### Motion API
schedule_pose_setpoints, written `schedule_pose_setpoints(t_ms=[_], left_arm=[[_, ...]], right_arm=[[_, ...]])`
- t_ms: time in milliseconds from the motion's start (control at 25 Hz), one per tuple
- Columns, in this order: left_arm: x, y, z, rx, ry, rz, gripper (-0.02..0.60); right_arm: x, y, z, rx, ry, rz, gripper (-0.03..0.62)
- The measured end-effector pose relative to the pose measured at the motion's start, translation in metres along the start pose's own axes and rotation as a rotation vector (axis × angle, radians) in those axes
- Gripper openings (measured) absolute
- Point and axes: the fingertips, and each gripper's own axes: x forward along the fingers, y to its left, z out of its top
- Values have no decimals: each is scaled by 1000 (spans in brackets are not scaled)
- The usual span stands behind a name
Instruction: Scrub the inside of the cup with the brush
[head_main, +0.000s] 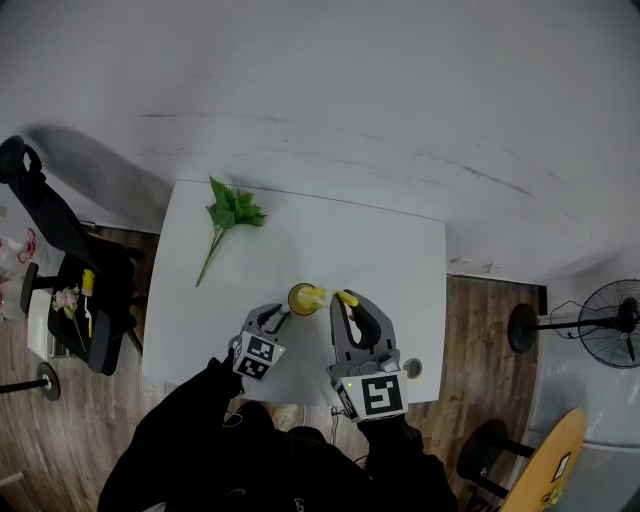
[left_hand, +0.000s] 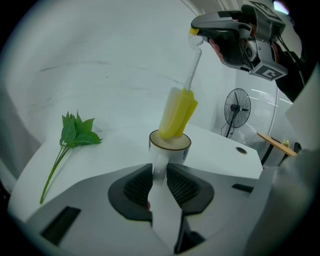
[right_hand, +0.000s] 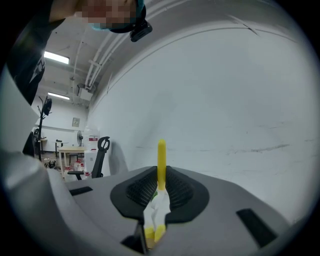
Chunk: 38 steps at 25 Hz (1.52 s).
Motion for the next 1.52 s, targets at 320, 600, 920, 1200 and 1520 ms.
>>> schedule_pose_setpoints(t_ms=[320,600,920,1200,1520], left_arm=[[-20,-2,14,-35,-39,-8,189],[-55,2,36,-40,-108,26,221],[-115,9,78,-66,-230,109,221],[-179,-6,118,-33,-343,149,219],[-238,-44,126,7,-400,166,175]], right_arm=[[-26,2,21,-37,-38,-37,66],[-50,0,21,-39,-42,-73,66],[-85,0,21,-43,-53,-112,66],[-127,6,23,-44,-71,-147,66],[-180,24,19,-38,-80,-186,66]])
